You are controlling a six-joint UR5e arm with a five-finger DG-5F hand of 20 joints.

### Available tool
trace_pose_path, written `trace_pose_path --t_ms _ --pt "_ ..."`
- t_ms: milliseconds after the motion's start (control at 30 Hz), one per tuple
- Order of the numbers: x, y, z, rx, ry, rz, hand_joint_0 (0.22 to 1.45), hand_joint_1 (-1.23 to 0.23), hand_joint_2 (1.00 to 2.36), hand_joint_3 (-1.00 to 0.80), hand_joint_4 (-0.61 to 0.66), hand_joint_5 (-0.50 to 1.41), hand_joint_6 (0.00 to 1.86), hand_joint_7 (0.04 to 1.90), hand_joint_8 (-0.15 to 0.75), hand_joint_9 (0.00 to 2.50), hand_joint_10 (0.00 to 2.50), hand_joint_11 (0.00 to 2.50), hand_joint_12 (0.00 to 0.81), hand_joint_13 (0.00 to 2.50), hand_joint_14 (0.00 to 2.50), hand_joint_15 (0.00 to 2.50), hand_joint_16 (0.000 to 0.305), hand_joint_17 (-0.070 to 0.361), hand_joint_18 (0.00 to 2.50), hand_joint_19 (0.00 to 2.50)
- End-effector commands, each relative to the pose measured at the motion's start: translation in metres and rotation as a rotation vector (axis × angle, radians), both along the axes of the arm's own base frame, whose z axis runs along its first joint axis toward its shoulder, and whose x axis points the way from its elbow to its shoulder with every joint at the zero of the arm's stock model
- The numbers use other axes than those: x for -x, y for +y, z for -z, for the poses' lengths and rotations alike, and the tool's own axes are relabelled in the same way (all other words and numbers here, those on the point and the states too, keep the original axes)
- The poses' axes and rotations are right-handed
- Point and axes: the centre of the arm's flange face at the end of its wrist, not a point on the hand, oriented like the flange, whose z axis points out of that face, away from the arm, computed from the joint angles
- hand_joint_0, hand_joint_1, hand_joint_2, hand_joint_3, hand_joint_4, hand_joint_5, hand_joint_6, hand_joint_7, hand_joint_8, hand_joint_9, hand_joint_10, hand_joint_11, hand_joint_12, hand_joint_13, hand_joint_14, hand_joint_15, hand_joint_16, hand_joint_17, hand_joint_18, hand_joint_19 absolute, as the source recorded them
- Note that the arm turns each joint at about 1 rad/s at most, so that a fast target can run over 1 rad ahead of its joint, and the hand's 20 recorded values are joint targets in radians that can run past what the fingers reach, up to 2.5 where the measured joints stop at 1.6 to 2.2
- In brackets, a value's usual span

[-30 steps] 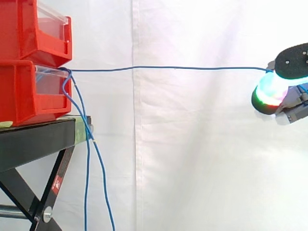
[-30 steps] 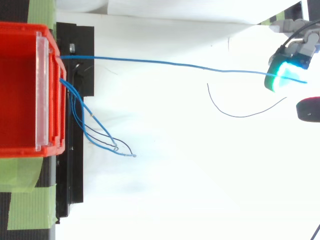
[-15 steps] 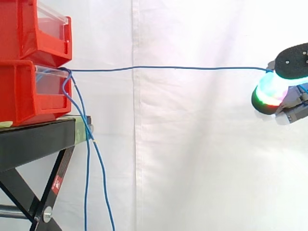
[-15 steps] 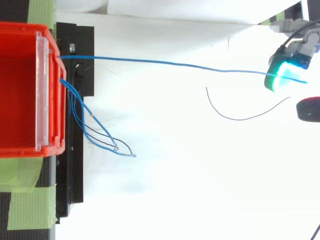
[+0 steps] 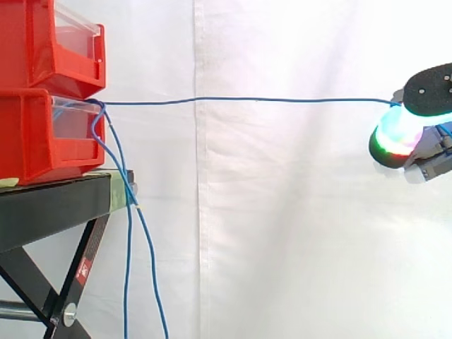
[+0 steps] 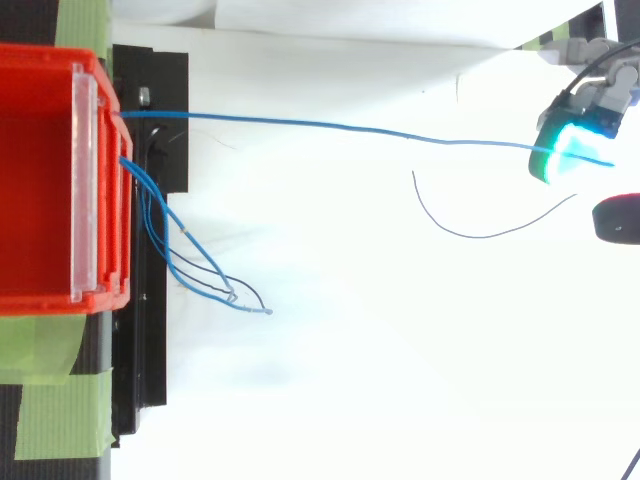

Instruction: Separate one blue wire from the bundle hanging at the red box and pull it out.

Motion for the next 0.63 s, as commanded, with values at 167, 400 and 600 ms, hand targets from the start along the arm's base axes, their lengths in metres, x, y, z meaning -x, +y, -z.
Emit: trace_pose_path --t_ms 167,400,600 --pt "0.0001 -0.0003 0.0 0.0 0.0 0.001 0.59 -0.68 1.03 0.09 0.09 -0.16 0.85 1.06 0.265 0.52 0.01 0.58 0.342 0.17 0.01 0.27 0.049 0.111 0.11 0.43" --pt "0.0 0.0003 0.0 0.0 0.0 -0.001 0.59 -0.7 1.03 0.09 0.09 -0.15 0.84 1.1 0.27 0.54 0.01 0.56 0.346 0.2 0.01 0.25 0.05 0.112 0.15 0.4" --pt "0.0001 -0.0003 0.0 0.0 0.0 0.001 0.6 -0.7 1.03 0.08 0.09 -0.15 0.84 1.1 0.269 0.54 0.02 0.56 0.346 0.19 0.01 0.24 0.05 0.112 0.15 0.4"
